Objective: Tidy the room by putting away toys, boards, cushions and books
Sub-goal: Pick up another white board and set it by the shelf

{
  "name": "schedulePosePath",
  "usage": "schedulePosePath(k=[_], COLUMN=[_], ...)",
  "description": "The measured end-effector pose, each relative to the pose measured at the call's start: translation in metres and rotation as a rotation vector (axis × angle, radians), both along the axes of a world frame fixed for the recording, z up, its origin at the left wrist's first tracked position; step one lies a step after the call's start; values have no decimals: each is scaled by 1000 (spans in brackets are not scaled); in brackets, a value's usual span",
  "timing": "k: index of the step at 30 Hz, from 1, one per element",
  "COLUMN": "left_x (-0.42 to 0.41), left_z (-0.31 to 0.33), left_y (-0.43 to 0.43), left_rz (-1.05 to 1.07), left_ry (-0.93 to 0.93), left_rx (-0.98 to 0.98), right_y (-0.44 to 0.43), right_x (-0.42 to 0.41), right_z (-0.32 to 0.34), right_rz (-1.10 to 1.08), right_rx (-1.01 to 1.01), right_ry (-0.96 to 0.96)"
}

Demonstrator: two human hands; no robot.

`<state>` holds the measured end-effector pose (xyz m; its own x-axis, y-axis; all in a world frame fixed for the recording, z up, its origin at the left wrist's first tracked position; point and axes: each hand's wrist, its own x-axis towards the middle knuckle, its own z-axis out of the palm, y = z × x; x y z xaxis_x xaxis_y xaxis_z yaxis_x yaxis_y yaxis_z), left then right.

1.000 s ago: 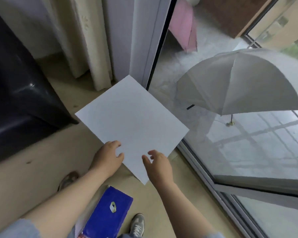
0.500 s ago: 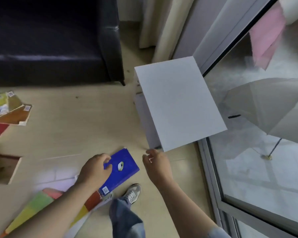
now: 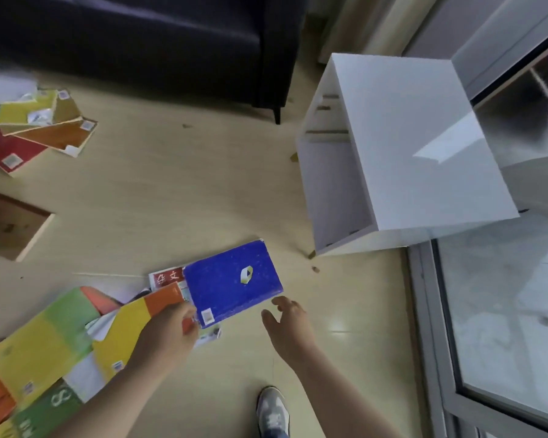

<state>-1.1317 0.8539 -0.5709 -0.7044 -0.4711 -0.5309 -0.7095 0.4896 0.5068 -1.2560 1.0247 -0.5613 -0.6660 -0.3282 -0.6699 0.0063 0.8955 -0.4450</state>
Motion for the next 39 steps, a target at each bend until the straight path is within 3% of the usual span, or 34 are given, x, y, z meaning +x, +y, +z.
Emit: schedulePosePath(k=[7, 13, 18, 24, 31, 36, 39], left_x=[-28, -47, -68, -71, -16, 46, 68], left_z=[-156, -302, -369, -403, -406, -392, -386], left_y=[-10, -16, -31, -41, -49, -82, -92], left_rz=[14, -113, -225, -301, -137, -6, 3], left_ry=[87, 137, 109, -163, -134, -324, -245], left_rx=[-59, -200, -341, -360, -414, -440, -505], right_y=[-12, -18, -22, -27, -45, -71, -76], right_x=[-29, -49, -68, -57, 4, 64, 73], right_z=[-160, -316, -397, -422, -420, -405, -402], right_rz=[12, 32, 31, 104, 218, 339, 300], right_rx=[20, 16, 36, 144, 151, -34, -113], right_ry=[92, 152, 204, 304, 310, 83, -29])
